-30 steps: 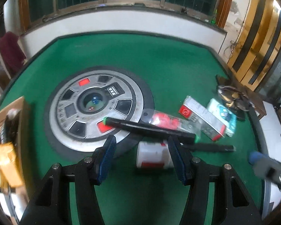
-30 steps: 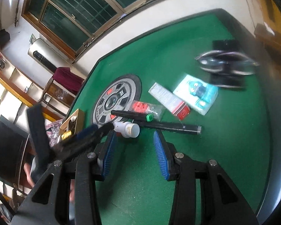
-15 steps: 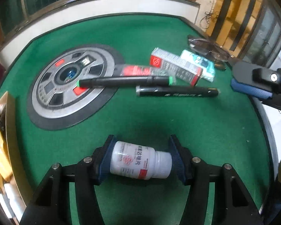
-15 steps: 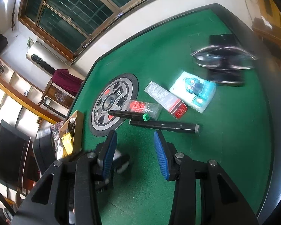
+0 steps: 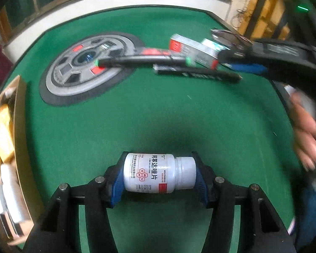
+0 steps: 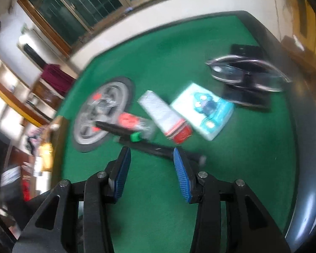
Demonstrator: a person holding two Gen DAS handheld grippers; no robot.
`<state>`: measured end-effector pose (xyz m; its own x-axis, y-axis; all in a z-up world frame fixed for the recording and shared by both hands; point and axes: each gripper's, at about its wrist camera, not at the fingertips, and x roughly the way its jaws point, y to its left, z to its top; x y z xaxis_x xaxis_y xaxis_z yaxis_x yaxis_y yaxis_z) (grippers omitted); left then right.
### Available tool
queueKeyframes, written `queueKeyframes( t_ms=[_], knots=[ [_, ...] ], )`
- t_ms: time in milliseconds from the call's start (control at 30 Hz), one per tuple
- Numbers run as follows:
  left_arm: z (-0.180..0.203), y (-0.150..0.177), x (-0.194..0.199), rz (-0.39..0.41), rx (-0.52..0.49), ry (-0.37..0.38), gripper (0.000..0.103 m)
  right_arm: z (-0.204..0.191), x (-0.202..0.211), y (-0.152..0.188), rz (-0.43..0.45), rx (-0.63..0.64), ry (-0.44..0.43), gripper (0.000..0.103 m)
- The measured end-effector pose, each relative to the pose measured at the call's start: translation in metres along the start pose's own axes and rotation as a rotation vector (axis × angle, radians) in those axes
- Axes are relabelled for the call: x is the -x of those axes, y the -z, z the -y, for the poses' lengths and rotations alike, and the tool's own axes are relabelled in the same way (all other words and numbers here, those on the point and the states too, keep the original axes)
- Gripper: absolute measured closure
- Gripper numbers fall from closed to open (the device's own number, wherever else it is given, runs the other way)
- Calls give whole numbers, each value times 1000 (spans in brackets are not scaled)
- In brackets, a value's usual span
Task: Organize objects
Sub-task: 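Grasp the white red-label pill bottle with the left tool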
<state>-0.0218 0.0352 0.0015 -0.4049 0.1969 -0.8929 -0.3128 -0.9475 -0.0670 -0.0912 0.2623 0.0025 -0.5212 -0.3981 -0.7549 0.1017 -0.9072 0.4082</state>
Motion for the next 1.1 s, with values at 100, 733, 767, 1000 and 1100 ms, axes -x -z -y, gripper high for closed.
queueKeyframes(
  t_ms=[100, 733, 767, 1000, 1100],
  knots=[
    [4, 15, 9, -15, -40, 19, 52, 7, -11, -2, -21, 6, 42, 63],
    [-24, 49, 33, 35, 45, 45, 51, -44, -13, 40, -180, 202, -107, 63],
    [-20, 48, 32, 39, 41, 41, 51, -46, -13, 39, -173, 202, -102, 63],
    [9, 53, 40, 62, -90, 79, 51, -46, -13, 39, -170, 187, -104, 63],
    [1, 50, 46, 98, -93, 55, 51, -46, -12, 38, -164, 181, -111, 63]
  ],
)
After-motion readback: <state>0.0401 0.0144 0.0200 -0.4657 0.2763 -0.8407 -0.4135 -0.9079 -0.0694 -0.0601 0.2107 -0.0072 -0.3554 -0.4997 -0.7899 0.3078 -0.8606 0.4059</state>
